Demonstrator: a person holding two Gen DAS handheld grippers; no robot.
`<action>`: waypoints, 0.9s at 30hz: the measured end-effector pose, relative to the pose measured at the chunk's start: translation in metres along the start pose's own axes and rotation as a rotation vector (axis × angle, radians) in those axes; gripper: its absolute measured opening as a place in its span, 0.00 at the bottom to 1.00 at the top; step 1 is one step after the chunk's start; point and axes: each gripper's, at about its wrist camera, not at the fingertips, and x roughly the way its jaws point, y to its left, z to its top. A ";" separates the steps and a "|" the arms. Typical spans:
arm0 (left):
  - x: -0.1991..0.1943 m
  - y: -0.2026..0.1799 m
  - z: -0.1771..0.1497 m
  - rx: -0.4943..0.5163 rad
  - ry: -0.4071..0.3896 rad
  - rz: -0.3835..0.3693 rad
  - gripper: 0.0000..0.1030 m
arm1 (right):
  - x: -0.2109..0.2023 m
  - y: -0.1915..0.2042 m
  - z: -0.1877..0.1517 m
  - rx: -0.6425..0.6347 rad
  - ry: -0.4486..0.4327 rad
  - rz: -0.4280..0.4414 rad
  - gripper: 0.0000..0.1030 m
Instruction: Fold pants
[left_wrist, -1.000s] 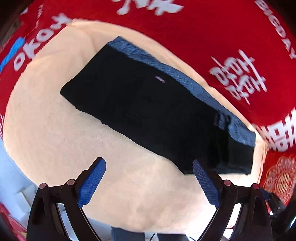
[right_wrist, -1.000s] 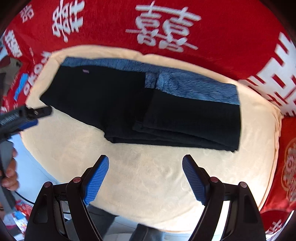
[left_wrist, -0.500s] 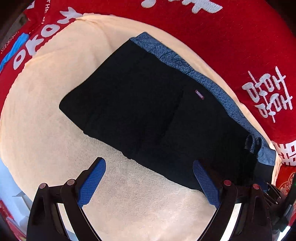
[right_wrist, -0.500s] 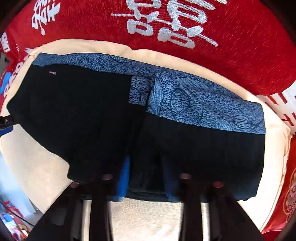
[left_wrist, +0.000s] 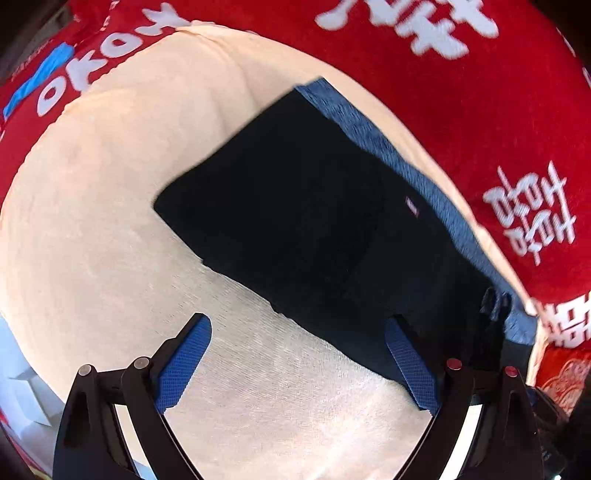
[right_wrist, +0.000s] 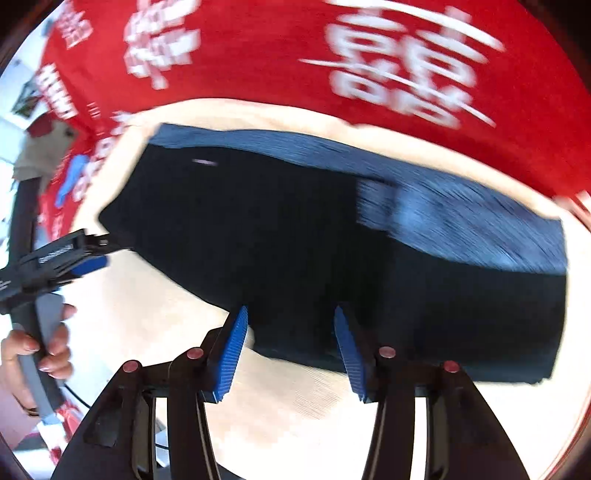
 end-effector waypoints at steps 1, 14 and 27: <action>-0.001 0.004 0.002 -0.009 -0.003 -0.018 0.93 | 0.008 0.012 0.007 -0.027 0.001 0.010 0.52; 0.023 0.031 0.013 -0.068 -0.031 -0.143 0.93 | 0.102 0.047 -0.002 -0.007 0.129 0.066 0.51; 0.037 0.029 0.024 -0.209 -0.071 -0.442 0.98 | 0.105 0.051 -0.007 -0.036 0.121 0.083 0.52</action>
